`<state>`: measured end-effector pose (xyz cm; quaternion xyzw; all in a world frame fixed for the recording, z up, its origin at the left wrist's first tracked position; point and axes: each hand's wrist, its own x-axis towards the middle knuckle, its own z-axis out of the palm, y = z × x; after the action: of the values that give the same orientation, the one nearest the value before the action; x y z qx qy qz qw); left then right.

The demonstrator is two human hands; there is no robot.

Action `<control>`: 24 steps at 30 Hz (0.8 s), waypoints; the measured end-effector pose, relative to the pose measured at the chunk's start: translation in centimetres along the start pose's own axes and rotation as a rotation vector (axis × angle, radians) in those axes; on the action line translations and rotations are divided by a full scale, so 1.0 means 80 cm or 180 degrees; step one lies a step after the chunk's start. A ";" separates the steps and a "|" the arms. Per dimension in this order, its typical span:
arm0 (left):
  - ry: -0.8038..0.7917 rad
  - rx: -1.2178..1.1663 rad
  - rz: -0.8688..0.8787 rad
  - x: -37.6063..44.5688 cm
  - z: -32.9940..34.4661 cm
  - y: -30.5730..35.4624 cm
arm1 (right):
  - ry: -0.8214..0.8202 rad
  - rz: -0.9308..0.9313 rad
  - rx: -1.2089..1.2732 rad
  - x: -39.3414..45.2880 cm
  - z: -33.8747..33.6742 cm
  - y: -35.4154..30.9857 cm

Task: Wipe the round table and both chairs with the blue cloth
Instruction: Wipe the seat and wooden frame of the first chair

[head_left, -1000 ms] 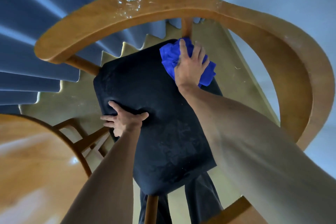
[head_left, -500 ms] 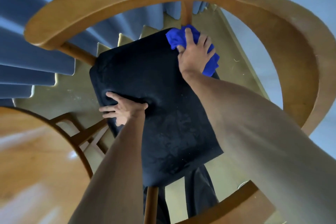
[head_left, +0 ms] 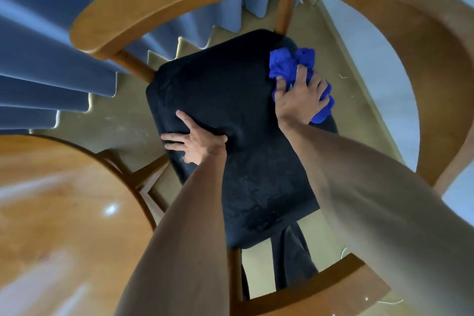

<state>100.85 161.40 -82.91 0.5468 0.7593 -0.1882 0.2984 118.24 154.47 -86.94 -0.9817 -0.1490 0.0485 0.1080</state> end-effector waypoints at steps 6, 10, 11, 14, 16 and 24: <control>0.0028 0.0022 0.0064 0.002 0.002 0.000 | -0.0034 0.0312 -0.0093 -0.044 -0.004 0.029; -0.0007 0.0028 0.0060 0.000 0.002 0.002 | -0.0074 0.0504 -0.0152 -0.077 -0.013 0.047; -0.0015 0.0042 0.0068 0.000 0.001 0.002 | -0.0092 0.0556 -0.0171 -0.088 -0.016 0.053; -0.0048 0.0085 0.0080 0.000 0.000 0.003 | -0.0193 0.0901 -0.0189 -0.124 -0.022 0.070; -0.0029 0.0149 0.0100 0.001 0.001 0.002 | -0.0219 0.1218 -0.0169 -0.149 -0.025 0.079; -0.0039 0.0303 0.0190 -0.001 0.000 -0.002 | -0.0267 0.3287 0.0389 -0.245 -0.051 0.131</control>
<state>100.72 161.26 -82.88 0.5816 0.7310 -0.2185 0.2821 103.06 137.99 -84.14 -0.9165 0.3534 0.1433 0.1210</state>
